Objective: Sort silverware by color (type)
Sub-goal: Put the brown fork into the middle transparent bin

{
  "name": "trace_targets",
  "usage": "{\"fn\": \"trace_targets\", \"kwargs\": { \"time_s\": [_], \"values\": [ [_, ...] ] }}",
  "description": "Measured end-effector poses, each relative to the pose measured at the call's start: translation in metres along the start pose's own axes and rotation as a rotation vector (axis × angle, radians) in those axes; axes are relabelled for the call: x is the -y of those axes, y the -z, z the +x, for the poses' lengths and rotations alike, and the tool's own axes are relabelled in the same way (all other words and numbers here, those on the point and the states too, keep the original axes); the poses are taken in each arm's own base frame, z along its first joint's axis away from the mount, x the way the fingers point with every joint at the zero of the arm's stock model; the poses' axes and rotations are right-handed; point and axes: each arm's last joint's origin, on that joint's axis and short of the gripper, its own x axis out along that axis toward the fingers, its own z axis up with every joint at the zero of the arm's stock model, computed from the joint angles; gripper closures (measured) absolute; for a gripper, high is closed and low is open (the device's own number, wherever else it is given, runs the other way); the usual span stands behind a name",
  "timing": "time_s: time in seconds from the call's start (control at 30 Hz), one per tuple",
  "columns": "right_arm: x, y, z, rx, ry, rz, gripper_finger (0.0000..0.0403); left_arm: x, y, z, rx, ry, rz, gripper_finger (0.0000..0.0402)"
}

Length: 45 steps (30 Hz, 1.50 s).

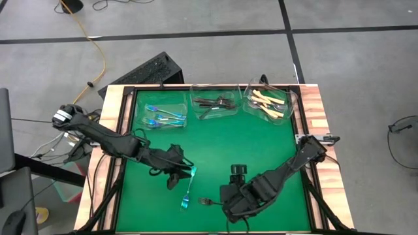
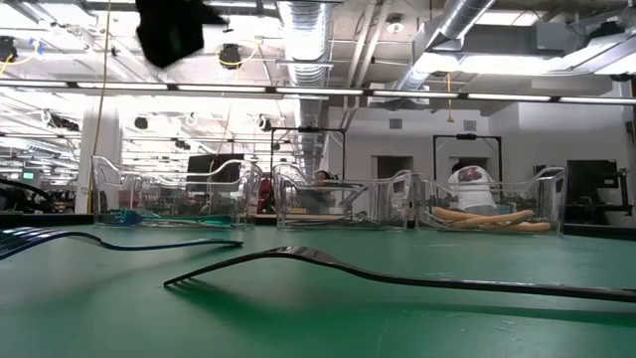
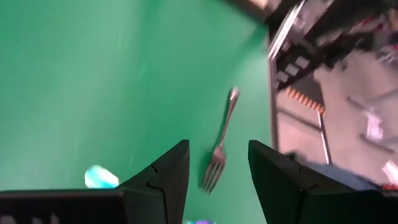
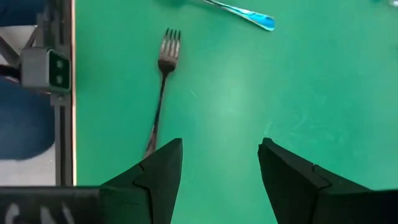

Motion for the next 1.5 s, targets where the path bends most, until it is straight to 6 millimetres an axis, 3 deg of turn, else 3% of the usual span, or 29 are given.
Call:
{"fn": "trace_targets", "kwargs": {
  "time_s": [0.3,0.6,0.77,0.93,1.13,1.5],
  "values": [
    [-0.010,-0.006,0.054,0.040,-0.107,0.059,0.0173,0.028,-0.012,-0.063,0.327,0.033,0.105,0.0254],
    [-0.021,0.011,0.092,-0.007,-0.161,0.133,0.0173,0.047,-0.006,-0.107,0.511,0.091,0.170,0.0254],
    [-0.028,0.018,0.111,0.001,-0.236,0.139,0.0173,0.056,-0.001,-0.113,0.552,0.103,0.233,0.0254],
    [-0.038,0.040,0.130,-0.046,-0.237,0.188,0.0173,0.057,0.000,-0.114,0.555,0.093,0.250,0.0254],
    [-0.048,0.054,0.140,-0.045,-0.247,0.229,0.0173,0.056,0.000,-0.114,0.577,0.047,0.247,0.0254],
    [-0.031,0.069,0.173,-0.041,-0.255,0.265,0.0173,0.055,-0.001,-0.114,0.588,0.019,0.259,0.0254]
  ]
}}
